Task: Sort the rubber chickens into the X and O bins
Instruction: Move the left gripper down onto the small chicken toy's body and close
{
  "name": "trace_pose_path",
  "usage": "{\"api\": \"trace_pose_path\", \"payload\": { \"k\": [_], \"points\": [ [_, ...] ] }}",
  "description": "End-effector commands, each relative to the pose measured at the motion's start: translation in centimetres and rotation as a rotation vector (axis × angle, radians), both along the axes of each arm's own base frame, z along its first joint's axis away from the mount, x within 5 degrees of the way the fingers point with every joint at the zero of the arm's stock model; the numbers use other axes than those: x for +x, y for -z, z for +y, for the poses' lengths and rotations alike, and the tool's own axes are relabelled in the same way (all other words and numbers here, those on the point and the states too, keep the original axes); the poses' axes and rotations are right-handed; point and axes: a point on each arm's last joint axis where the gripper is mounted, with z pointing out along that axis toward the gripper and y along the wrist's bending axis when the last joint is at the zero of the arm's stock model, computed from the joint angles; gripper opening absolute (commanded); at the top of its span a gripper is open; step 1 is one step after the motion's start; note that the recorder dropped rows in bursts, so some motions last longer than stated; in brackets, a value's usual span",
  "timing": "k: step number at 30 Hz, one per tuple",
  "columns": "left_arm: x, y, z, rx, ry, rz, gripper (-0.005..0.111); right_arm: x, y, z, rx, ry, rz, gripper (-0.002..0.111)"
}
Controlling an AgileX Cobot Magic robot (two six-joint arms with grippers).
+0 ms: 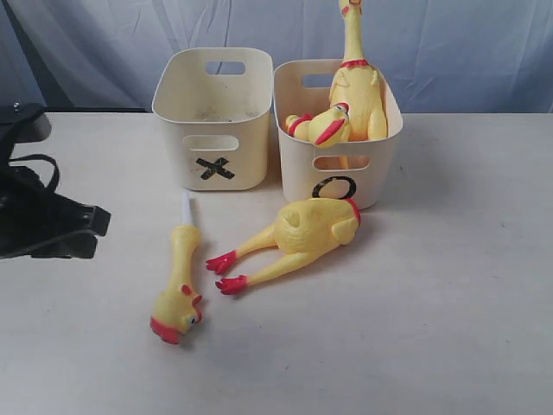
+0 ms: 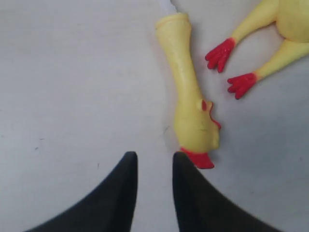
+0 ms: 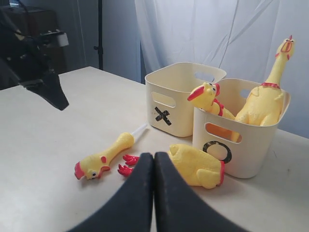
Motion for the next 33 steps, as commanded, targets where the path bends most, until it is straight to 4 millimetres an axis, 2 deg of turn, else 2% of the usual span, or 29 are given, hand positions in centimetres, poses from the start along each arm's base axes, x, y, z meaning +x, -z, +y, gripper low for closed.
{"api": "trace_pose_path", "payload": {
  "k": [1, 7, 16, 21, 26, 33],
  "points": [
    [1.5, 1.4, -1.3, -0.063, -0.006, 0.093, 0.041, -0.1, 0.0, 0.0, -0.002, -0.001, -0.008, 0.0],
    [3.3, 3.1, -2.8, -0.16, 0.021, 0.158, 0.053, -0.1, 0.0, 0.0, -0.002, -0.001, -0.008, 0.0],
    [4.8, 5.5, -3.2, -0.14, 0.009, 0.209, 0.053, -0.1, 0.0, 0.0, 0.001, -0.004, -0.005, 0.0],
    [5.1, 6.9, -4.6, -0.104, 0.057, 0.196, 0.053, -0.1, 0.0, 0.0, 0.001, -0.004, -0.005, 0.0],
    [5.9, 7.5, -6.2, -0.078, 0.099, 0.161, 0.053, -0.1, 0.0, 0.0, 0.001, -0.004, -0.005, 0.0],
    [7.3, 8.5, -6.7, -0.067, 0.092, 0.165, 0.053, -0.1, 0.0, 0.0, 0.002, -0.003, -0.007, 0.0]
  ]
}}
